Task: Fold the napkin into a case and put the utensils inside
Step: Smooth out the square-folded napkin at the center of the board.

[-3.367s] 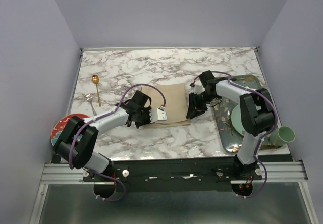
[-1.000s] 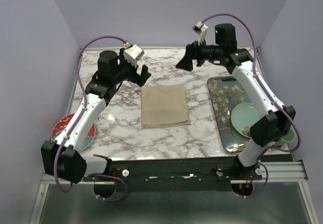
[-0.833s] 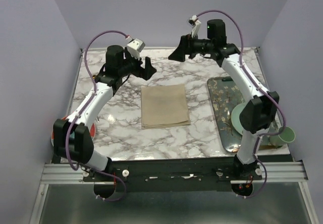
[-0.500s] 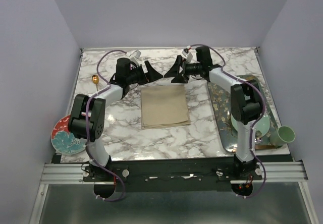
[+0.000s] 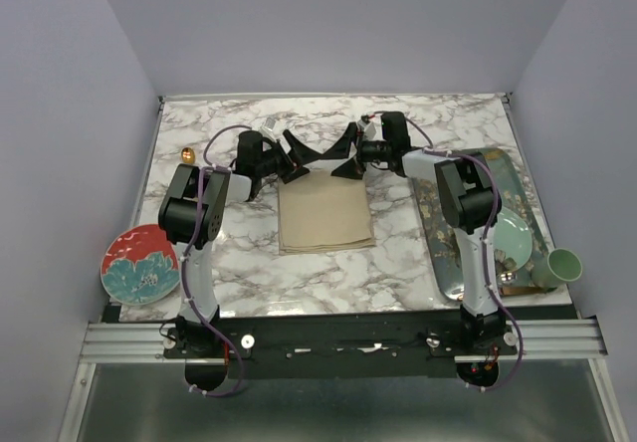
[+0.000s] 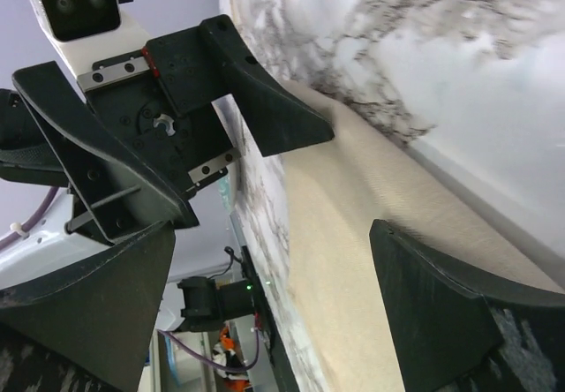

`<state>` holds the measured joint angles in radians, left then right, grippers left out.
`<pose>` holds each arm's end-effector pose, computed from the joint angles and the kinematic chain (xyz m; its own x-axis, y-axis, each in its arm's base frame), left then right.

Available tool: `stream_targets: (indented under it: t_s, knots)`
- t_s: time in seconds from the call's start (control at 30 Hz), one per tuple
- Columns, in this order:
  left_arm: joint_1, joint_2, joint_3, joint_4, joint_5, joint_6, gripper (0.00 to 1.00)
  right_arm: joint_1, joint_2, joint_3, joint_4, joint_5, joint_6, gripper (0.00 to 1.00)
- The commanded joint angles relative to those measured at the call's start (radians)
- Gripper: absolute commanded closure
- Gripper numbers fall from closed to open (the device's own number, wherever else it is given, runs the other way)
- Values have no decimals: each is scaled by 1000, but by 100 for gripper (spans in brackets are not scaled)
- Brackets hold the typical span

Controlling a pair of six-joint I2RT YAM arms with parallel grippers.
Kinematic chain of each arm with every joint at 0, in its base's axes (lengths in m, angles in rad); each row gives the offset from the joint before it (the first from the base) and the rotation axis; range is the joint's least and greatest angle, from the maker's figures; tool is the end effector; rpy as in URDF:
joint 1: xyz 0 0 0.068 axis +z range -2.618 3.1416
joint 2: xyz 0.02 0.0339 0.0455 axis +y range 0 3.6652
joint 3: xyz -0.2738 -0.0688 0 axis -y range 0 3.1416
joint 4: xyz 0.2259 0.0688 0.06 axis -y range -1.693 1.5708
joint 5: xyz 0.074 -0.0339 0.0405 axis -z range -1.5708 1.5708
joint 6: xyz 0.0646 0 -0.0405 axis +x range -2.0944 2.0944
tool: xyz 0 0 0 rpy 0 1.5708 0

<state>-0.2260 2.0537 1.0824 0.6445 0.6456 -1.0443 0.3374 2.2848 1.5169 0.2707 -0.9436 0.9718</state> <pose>0.4231 -0.1372 0.1630 -0.7921 -0.5265 -0.3089 0.0985 0.3892 -0.9159 0.4562 0.2155 0.1533 -0.9688 0.1738 -0.1766 -0.1164 0.3098 0.9436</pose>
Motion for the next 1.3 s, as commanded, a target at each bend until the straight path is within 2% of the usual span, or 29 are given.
stream_targets:
  t_s: [0.0, 0.33, 0.43, 0.57, 0.7, 0.87, 1.03, 1.27]
  knots:
    - [37, 52, -27, 41, 12, -19, 1, -27, 77, -30, 10, 38, 7, 0]
    - [97, 71, -91, 6, 15, 1, 1, -98, 50, -81, -53, 103, 2, 0]
    - [94, 57, -92, 52, 54, -10, 1, -106, 21, -41, -73, 57, -36, 0]
    - [68, -39, -99, 83, 121, -17, 1, -97, -89, -24, -80, -32, -44, 0]
    - [59, -136, -157, 86, 141, -42, 1, -68, -281, -144, -90, -66, -27, 0]
    - [56, -181, -223, 53, 131, -30, 1, -3, -413, -406, -97, -70, -18, 0]
    - [54, -156, -231, 23, 121, -17, 1, 80, -433, -535, -94, -73, -39, 0]
    - [54, -107, -219, -72, 86, 35, 1, 97, -358, -613, -123, -84, -113, 0]
